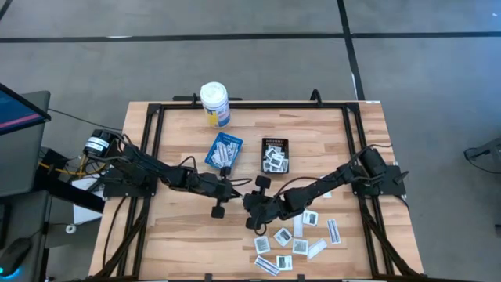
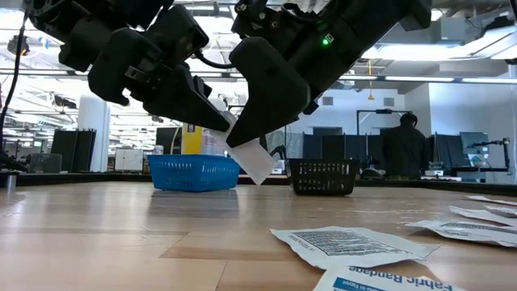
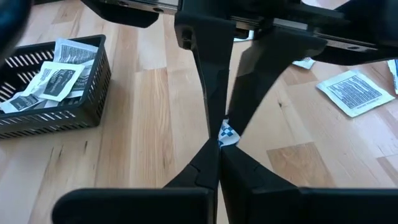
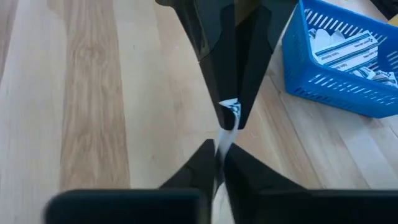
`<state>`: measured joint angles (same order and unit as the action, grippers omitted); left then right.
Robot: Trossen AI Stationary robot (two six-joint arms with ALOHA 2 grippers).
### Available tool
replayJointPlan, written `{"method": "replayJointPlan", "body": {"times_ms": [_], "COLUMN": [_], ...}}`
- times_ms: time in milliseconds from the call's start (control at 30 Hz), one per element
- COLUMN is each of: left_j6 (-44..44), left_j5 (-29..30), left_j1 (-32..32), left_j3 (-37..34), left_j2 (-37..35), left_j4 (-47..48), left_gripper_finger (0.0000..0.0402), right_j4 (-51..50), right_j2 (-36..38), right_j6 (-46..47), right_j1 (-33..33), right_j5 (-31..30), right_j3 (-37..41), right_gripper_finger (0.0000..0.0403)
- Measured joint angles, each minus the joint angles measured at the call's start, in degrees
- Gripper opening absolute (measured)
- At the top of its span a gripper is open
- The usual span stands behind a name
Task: Pick & Place First Aid Supplies
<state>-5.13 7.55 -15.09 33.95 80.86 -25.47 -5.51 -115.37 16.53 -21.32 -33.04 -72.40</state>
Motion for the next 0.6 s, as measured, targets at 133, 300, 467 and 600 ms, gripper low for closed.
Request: {"method": "replayJointPlan", "body": {"times_ms": [133,300,467,600], "left_j6": [0.02,0.02,0.02,0.02], "left_j5": [0.01,0.02,0.09,0.09], "left_j1": [0.0,0.0,0.02,0.0], "left_j3": [0.01,0.0,0.02,0.01], "left_j2": [0.0,0.0,0.0,0.0], "left_j4": [0.07,0.09,0.07,0.08], "left_gripper_finger": [0.0008,0.0011,0.0007,0.0008], "right_j4": [-0.05,-0.29,-0.56,-0.56], "right_j2": [0.0,0.0,0.0,0.0], "right_j6": [0.0,0.0,0.0,0.0], "right_j1": [0.09,0.09,0.09,0.1], "right_j5": [0.0,0.02,0.02,0.02], "right_j3": [0.0,0.0,0.0,0.0], "right_gripper_finger": [0.0007,0.0007,0.0027,0.0045]}}
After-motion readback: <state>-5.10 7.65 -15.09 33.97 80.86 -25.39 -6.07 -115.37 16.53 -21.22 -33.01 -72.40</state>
